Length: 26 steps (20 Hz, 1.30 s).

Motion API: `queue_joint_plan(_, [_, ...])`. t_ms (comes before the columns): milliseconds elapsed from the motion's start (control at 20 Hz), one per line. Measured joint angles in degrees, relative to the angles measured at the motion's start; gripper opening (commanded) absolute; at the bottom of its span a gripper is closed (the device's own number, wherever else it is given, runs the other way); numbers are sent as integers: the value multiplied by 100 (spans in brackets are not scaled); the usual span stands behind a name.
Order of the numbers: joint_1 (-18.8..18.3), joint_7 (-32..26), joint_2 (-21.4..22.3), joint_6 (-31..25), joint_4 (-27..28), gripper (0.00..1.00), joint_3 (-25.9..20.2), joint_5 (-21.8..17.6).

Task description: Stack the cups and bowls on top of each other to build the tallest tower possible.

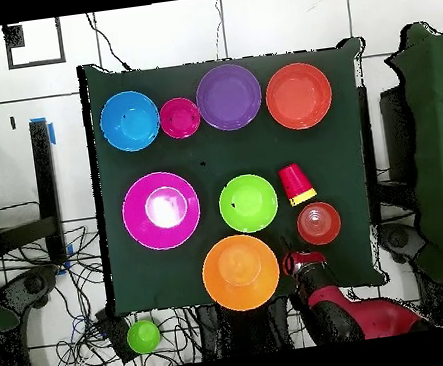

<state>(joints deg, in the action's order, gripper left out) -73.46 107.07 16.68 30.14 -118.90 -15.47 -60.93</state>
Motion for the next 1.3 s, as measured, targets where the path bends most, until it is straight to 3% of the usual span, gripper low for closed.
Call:
queue_joint_plan(700, [-126,0,6,-234,11,100,-246,-48])
queue_joint_plan(1300, [107,0,327,-235,-91,100,-247,376])
